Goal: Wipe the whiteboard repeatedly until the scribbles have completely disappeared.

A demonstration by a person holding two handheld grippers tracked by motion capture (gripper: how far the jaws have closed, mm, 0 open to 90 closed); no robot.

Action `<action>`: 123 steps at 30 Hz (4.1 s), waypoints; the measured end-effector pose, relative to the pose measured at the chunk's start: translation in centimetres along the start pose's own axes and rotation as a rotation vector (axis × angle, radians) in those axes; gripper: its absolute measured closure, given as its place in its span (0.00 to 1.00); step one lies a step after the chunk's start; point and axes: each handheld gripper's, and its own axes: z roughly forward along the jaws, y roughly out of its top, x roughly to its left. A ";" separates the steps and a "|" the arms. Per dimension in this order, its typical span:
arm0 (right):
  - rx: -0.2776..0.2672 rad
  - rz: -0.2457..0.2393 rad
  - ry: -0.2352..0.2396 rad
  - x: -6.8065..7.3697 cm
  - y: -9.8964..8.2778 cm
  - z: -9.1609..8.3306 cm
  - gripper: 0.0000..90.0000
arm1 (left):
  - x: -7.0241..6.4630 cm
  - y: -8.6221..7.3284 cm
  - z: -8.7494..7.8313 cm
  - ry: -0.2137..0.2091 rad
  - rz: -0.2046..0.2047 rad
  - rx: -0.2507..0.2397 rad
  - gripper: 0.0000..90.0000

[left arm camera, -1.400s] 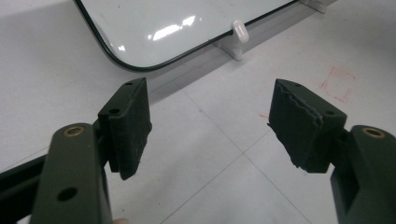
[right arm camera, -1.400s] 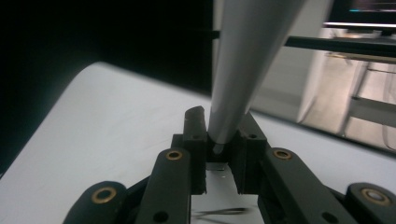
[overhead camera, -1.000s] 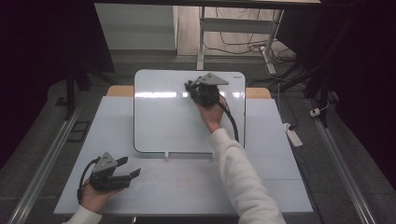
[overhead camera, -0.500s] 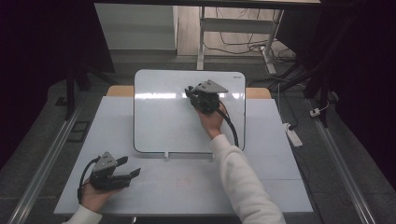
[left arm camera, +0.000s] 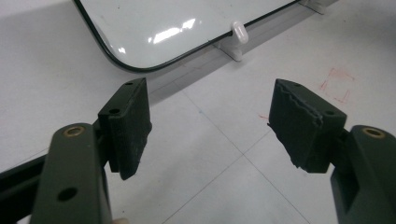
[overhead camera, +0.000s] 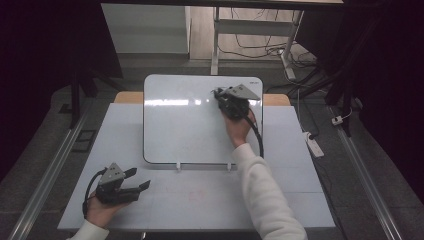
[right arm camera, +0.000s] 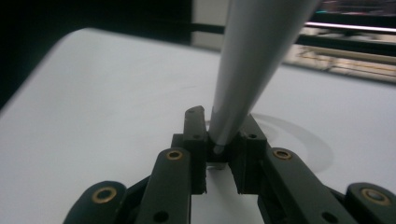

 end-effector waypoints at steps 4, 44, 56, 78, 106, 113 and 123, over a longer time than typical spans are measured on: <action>-0.017 0.043 -0.045 -1.7 0.1 -0.9 0.87 | 0.1 0.1 0.1 -0.002 0.001 0.004 0.34; -0.017 0.002 0.000 -0.9 0.8 0.5 0.87 | 0.1 0.0 0.1 -0.005 0.001 0.001 0.34; -0.016 0.016 0.004 -1.4 1.4 0.9 0.87 | 0.0 0.1 0.0 -0.008 -0.001 0.000 0.34; 0.006 -0.047 0.099 0.7 1.1 1.9 0.87 | 0.1 0.0 0.0 -0.005 -0.002 -0.001 0.34; 0.001 -0.067 0.075 0.7 1.4 2.3 0.87 | 0.0 0.0 -0.2 -0.003 0.002 -0.005 0.34; -0.001 -0.060 0.095 1.1 1.2 2.3 0.87 | 0.2 0.0 -0.1 -0.002 -0.002 -0.005 0.34; 0.031 -0.077 0.057 0.2 1.4 1.3 0.87 | 0.2 0.0 -0.2 -0.004 -0.003 -0.007 0.34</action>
